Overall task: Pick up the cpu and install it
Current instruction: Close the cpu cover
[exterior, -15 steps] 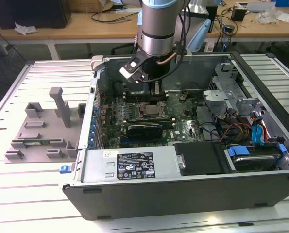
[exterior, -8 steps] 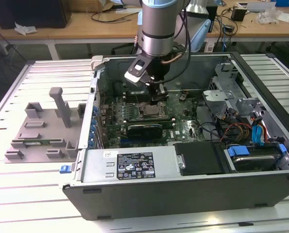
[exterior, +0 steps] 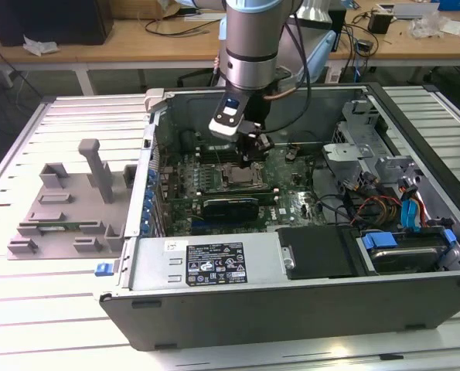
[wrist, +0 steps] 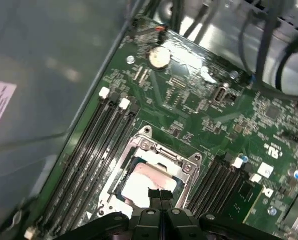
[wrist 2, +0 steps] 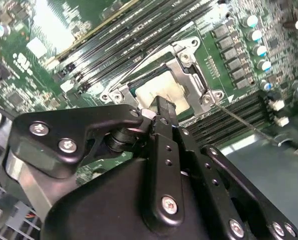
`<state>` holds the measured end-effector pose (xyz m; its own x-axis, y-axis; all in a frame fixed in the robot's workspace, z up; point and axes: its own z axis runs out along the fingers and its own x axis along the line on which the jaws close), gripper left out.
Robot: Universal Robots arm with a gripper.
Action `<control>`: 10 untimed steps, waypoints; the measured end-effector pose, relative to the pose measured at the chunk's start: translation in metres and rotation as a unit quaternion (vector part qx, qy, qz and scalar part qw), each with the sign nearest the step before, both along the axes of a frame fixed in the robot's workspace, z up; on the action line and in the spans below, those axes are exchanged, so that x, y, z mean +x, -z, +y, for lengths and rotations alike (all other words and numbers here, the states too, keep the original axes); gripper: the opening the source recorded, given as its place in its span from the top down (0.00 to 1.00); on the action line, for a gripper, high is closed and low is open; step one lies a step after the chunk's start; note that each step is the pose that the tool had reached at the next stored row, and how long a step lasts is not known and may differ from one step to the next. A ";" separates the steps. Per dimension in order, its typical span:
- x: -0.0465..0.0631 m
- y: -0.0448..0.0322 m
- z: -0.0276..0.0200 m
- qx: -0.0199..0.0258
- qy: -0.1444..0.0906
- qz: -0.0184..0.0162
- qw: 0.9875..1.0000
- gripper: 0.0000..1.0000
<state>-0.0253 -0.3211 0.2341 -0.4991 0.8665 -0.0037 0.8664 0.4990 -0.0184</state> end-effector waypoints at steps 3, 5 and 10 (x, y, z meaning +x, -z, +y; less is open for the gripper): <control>0.000 0.0001 0.0000 0.000 -0.038 0.000 0.999 0.89; 0.000 0.0001 0.0000 0.000 -0.060 0.000 0.998 0.89; 0.000 0.0003 0.0000 0.000 -0.171 0.000 0.985 0.89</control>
